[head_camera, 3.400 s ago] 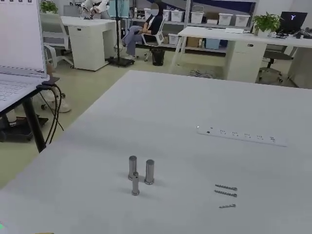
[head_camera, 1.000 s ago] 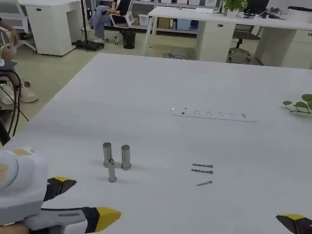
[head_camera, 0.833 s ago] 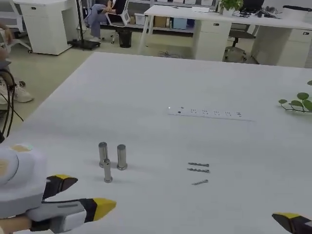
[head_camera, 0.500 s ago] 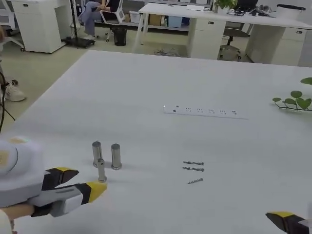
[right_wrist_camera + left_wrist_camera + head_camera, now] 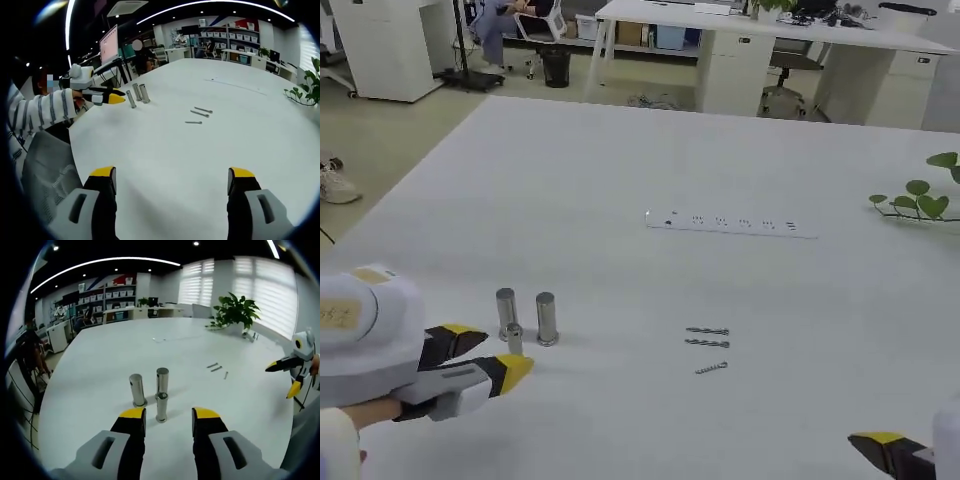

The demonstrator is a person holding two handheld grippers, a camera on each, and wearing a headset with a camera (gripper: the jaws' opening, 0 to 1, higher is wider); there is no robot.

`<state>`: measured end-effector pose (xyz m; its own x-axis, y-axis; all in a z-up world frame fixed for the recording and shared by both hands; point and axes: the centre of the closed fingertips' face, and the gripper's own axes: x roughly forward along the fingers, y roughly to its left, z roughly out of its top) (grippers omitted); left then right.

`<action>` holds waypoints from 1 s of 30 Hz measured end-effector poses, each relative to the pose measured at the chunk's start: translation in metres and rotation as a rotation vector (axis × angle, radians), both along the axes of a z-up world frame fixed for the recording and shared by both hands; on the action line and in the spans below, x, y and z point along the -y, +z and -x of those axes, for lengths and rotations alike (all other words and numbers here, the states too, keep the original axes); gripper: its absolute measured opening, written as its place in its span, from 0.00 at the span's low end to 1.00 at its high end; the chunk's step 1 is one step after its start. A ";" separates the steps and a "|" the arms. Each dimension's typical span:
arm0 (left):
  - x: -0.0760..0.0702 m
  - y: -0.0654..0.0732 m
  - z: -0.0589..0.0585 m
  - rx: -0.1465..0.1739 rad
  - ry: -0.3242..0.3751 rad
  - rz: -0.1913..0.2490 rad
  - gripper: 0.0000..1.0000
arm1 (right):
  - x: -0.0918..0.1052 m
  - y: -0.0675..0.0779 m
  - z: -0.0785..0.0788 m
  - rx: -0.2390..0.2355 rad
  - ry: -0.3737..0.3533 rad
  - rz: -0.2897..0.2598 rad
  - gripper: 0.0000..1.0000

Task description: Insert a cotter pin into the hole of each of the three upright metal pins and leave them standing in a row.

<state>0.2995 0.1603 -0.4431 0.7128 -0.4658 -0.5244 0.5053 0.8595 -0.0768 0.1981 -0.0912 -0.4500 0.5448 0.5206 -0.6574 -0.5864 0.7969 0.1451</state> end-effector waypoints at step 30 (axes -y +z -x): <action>-0.001 -0.023 -0.022 0.006 0.004 -0.036 0.07 | -0.009 -0.005 -0.002 -0.023 0.045 0.008 0.90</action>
